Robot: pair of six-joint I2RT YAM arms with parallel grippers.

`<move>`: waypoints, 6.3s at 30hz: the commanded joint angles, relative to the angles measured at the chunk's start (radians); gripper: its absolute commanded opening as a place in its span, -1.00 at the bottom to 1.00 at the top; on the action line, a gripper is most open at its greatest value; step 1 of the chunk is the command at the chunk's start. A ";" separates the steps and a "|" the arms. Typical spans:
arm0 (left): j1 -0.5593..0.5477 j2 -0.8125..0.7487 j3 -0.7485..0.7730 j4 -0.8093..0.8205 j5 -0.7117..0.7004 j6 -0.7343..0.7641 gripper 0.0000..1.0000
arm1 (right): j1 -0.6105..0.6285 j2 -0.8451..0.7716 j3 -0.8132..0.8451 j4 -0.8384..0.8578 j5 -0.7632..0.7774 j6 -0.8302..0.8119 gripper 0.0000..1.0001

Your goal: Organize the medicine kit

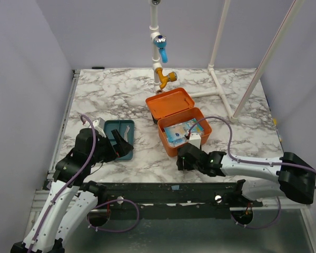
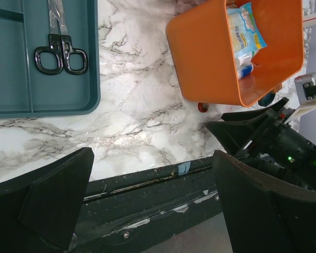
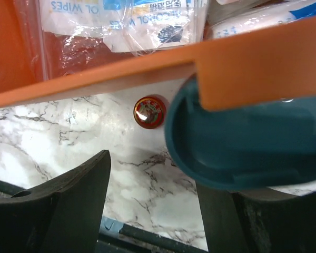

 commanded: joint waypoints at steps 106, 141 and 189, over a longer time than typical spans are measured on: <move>0.487 1.082 0.375 0.078 -0.200 0.285 0.47 | 0.141 -0.141 0.182 -0.010 0.084 -0.052 -0.62; 0.273 0.983 0.192 0.113 -0.053 0.180 -0.63 | 0.141 -0.159 0.170 0.005 -0.006 -0.106 -0.61; 0.075 0.170 0.131 -0.075 -0.416 0.085 0.82 | 0.209 0.744 0.835 0.026 -0.080 -0.200 -0.59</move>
